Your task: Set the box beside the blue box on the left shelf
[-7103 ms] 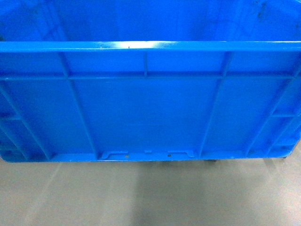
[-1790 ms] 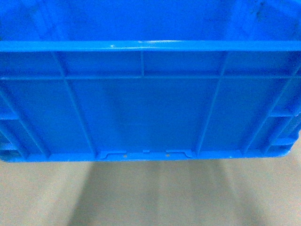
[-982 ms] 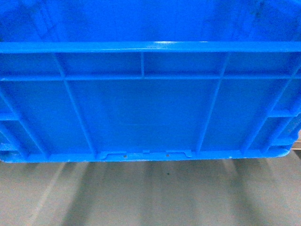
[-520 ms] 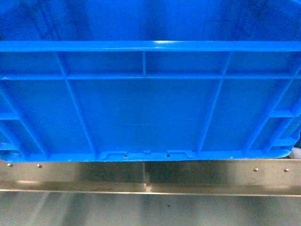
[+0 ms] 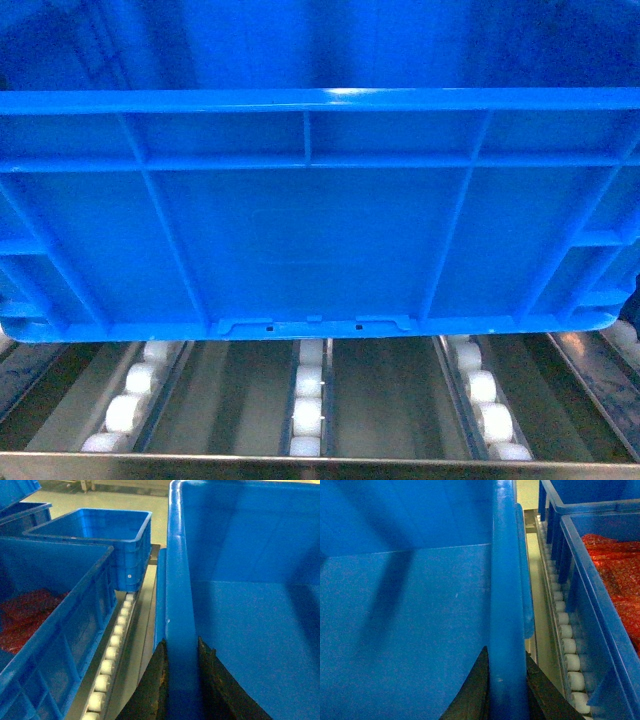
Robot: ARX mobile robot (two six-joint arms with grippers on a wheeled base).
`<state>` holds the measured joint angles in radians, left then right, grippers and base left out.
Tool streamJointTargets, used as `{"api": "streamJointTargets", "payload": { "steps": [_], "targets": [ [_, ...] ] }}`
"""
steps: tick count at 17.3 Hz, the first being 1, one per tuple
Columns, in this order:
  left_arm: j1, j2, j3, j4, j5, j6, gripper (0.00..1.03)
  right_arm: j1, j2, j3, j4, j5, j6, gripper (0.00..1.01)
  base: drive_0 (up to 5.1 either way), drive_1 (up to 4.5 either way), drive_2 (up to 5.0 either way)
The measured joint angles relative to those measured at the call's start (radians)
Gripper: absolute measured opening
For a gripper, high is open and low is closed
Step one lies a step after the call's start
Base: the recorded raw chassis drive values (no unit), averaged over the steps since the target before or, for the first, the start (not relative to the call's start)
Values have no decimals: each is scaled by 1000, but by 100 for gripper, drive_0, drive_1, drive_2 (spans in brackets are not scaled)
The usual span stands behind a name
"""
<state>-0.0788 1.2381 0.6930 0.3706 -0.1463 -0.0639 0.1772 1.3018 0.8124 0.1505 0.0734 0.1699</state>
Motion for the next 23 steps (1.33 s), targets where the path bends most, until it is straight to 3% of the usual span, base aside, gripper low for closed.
{"api": "streamJointTargets", "payload": {
  "steps": [23],
  "targets": [
    [0, -1, 0, 0, 0, 0, 11, 0, 0, 0, -2, -1, 2, 9, 0, 0, 0]
  ]
}}
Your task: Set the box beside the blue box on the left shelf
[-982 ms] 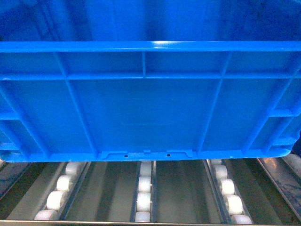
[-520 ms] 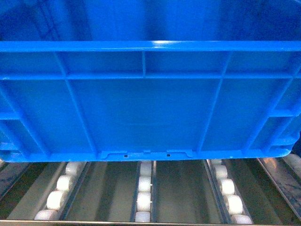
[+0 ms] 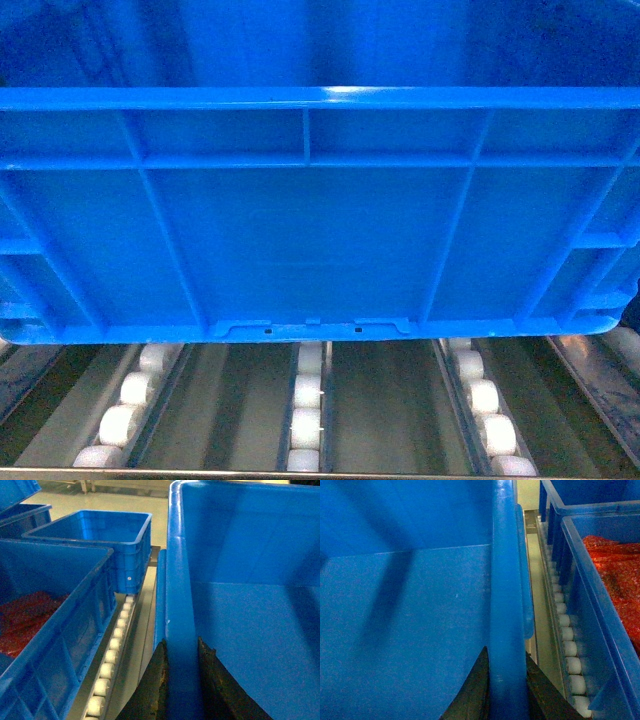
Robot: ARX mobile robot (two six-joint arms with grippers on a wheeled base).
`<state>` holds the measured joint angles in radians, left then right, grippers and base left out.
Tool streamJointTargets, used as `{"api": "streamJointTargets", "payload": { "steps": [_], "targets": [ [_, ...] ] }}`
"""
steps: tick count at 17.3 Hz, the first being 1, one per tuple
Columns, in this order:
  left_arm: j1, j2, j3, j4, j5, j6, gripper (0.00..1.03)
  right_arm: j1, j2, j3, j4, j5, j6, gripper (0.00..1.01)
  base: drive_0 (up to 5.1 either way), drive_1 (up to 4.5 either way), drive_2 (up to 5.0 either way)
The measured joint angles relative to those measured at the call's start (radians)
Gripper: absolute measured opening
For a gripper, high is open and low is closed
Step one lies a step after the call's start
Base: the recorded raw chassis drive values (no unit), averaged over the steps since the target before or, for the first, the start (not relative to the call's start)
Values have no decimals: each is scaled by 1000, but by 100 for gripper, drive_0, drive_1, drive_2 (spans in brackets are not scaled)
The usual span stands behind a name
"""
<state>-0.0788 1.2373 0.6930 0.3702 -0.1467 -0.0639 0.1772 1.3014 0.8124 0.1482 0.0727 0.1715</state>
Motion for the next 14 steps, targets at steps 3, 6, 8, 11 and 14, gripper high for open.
{"api": "streamJointTargets", "payload": {
  "steps": [3, 6, 8, 11, 14],
  "targets": [
    [0, 0, 0, 0, 0, 0, 11, 0, 0, 0, 0, 0, 0, 9, 0, 0, 0],
    [0, 0, 0, 0, 0, 0, 11, 0, 0, 0, 0, 0, 0, 9, 0, 0, 0],
    [0, 0, 0, 0, 0, 0, 11, 0, 0, 0, 0, 0, 0, 9, 0, 0, 0],
    [-3, 0, 0, -21, -19, 1, 11, 23, 0, -1, 18, 71, -16, 9, 0, 0, 0],
    [-2, 8, 14, -30, -12, 3, 11, 34, 2, 3, -27, 113, -22, 9, 0, 0, 0]
  ]
}}
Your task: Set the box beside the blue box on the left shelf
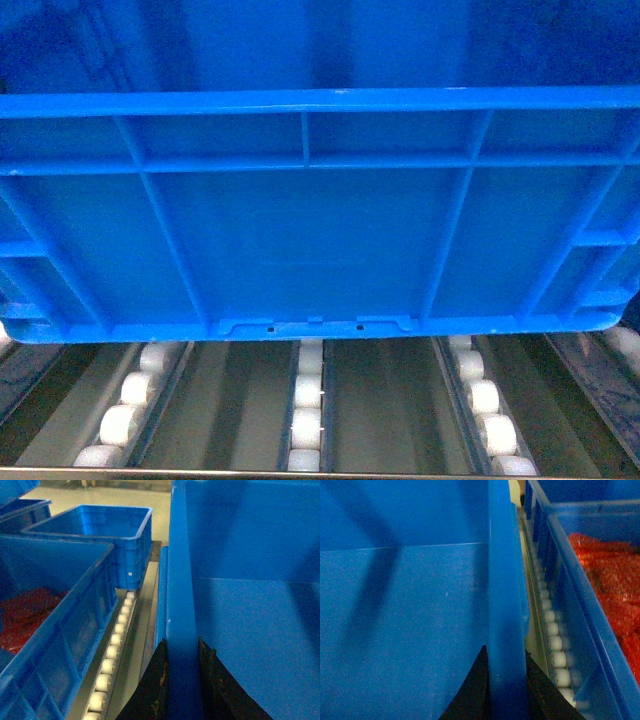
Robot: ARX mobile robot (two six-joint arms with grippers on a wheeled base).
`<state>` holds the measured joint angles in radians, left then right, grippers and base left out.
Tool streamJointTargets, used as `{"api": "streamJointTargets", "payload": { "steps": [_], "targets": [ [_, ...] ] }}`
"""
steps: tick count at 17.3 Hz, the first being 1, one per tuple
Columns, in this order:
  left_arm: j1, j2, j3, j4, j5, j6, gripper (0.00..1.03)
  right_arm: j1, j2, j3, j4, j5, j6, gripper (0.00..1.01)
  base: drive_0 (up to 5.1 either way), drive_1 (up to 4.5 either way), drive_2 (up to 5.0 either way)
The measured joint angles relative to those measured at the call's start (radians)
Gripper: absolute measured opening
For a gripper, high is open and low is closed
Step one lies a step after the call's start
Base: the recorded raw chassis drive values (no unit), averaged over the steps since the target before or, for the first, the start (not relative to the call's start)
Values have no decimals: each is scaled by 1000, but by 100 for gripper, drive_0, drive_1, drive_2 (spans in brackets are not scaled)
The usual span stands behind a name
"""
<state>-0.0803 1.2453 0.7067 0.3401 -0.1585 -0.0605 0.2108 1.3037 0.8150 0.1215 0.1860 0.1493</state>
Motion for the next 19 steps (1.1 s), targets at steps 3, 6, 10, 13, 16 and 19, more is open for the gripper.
{"api": "streamJointTargets", "payload": {
  "steps": [3, 6, 10, 13, 16, 19],
  "targets": [
    [21, 98, 24, -40, 33, 13, 11, -2, 65, 23, -137, -51, 68, 9, 0, 0, 0],
    [31, 191, 26, -20, 54, 18, 11, 1, 130, 6, -121, -53, 99, 9, 0, 0, 0],
    [29, 238, 67, 23, 67, 16, 11, -5, 175, 11, -62, -45, 94, 9, 0, 0, 0],
    [6, 266, 70, -47, 50, 16, 11, -16, 192, 16, -113, -45, 86, 9, 0, 0, 0],
    [-1, 267, 86, -99, 42, 18, 11, -15, 192, 17, -131, -43, 77, 9, 0, 0, 0],
    [1, 277, 86, -83, 15, 33, 21, -14, 192, 23, -151, -45, 70, 9, 0, 0, 0]
  ]
}}
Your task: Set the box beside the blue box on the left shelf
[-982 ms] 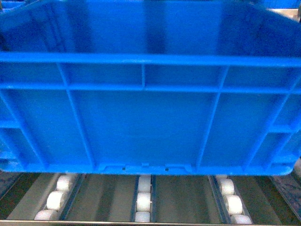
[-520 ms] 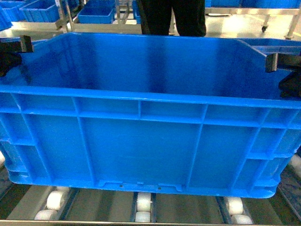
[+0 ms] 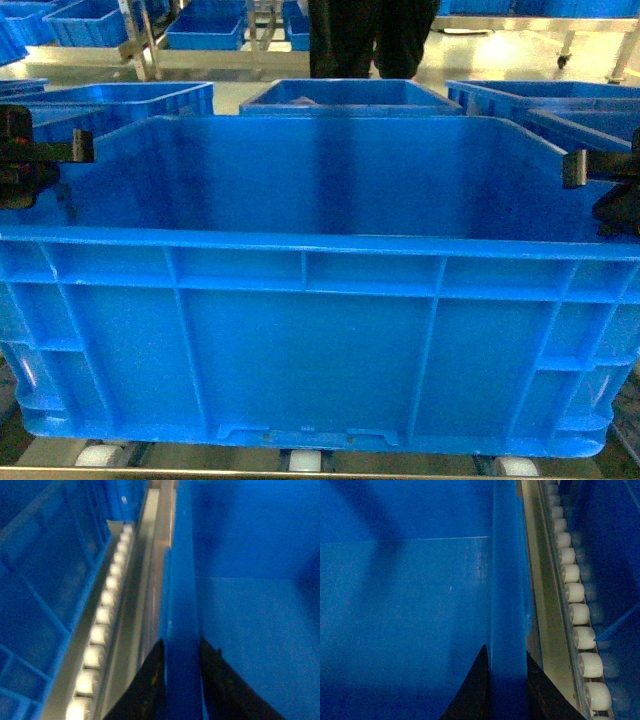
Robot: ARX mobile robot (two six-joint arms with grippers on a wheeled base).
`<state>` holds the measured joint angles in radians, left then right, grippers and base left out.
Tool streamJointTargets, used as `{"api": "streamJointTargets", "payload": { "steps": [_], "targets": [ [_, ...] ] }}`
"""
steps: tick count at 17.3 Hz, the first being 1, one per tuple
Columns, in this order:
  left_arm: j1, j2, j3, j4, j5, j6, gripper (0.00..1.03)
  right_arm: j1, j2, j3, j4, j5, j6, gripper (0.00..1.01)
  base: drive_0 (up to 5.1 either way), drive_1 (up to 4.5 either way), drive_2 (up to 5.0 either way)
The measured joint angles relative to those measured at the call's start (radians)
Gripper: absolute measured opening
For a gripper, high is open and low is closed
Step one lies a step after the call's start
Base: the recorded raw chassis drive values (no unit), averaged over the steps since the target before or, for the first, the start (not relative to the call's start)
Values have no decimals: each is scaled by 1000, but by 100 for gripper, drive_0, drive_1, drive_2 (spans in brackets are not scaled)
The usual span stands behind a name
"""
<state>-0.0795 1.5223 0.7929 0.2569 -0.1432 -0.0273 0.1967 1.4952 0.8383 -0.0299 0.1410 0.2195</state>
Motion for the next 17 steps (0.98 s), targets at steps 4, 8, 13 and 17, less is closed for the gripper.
{"api": "streamJointTargets", "payload": {
  "steps": [4, 8, 13, 17],
  "targets": [
    [24, -14, 30, 50, -55, 8, 63, 7, 0, 2, -10, 0, -10, 9, 0, 0, 0],
    [16, -14, 30, 47, -50, 10, 100, 6, 0, 2, -18, 9, -43, 20, 0, 0, 0],
    [17, -14, 30, 48, -51, 9, 98, -8, 0, 2, -16, 64, -108, 73, 0, 0, 0],
    [17, -14, 30, 48, -51, 9, 98, -8, 0, 2, -15, 69, -109, 97, 0, 0, 0]
  ]
}}
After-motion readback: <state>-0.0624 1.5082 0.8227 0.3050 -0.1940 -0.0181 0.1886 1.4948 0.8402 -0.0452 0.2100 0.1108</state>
